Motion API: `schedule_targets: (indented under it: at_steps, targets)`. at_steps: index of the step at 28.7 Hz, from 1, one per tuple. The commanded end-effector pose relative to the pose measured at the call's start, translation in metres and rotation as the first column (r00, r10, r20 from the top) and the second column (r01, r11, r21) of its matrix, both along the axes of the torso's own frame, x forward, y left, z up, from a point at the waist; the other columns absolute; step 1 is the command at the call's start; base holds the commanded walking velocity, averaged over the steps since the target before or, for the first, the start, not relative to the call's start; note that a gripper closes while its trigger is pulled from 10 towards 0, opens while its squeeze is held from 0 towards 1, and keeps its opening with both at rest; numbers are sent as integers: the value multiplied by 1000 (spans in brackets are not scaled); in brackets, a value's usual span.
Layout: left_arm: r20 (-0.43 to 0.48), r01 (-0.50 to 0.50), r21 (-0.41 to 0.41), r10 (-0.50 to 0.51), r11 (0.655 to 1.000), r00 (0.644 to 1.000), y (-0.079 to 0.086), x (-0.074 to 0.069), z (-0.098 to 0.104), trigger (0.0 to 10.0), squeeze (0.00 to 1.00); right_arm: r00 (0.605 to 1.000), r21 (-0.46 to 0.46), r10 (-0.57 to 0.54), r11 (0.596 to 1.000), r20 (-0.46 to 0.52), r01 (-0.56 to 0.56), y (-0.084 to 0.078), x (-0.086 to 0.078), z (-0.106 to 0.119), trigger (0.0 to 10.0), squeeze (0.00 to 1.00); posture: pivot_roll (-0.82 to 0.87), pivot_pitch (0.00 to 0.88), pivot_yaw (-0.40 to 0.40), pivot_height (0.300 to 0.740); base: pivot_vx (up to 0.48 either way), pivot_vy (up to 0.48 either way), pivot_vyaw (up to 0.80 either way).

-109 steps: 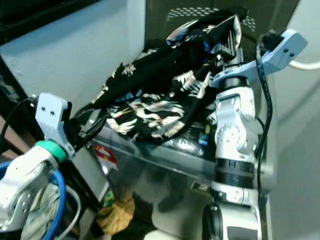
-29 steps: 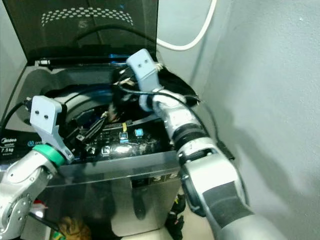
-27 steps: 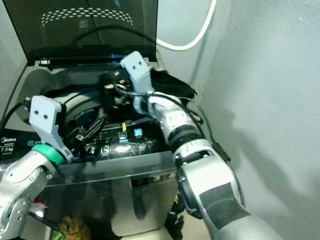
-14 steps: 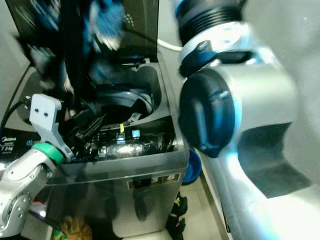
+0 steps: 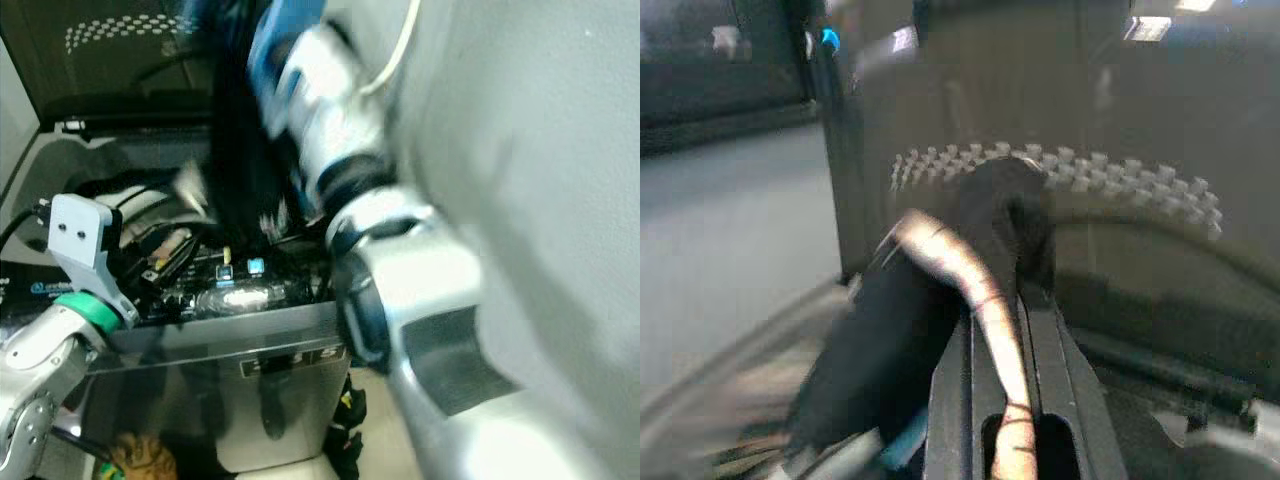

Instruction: Clothes washing

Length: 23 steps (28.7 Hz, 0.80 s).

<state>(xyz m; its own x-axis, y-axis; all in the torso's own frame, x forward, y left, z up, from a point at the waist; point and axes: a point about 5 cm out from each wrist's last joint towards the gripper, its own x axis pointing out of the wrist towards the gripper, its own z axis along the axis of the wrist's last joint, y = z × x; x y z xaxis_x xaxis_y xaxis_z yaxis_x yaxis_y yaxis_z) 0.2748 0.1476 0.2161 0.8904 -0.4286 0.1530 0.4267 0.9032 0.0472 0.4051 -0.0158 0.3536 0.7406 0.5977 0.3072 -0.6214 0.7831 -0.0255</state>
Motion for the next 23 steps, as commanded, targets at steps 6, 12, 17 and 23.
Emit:
schedule_targets:
  at_steps: [6, 12, 17, 23]
  targets:
    - [-8, -5, 6, 5, 1000, 1000, 0, -5, -1, 10000, 0, 990, -110, 116, 986, -74, -124, 28, -7, -30, 10000, 0, 176, 66, 30, 740, 0, 0, 0]
    - [-20, -22, 4, 22, 1000, 1000, 3, -7, -3, 10000, 0, 900, -217, 393, 877, -189, -429, 60, -27, -45, 10000, 0, 173, 65, 27, 740, 0, 0, 0]
    - [-39, -25, 21, 26, 999, 999, 4, -6, -5, 10000, 0, 838, -68, 521, 842, -162, -536, 69, -37, -17, 10000, 0, 168, 62, 36, 740, 0, 0, 0]
    - [-78, -38, 52, 42, 998, 996, 5, -3, -11, 10000, 0, 854, 428, 520, 770, 9, -474, 65, -44, 62, 10000, 0, 170, 58, 39, 740, 0, 0, 0]
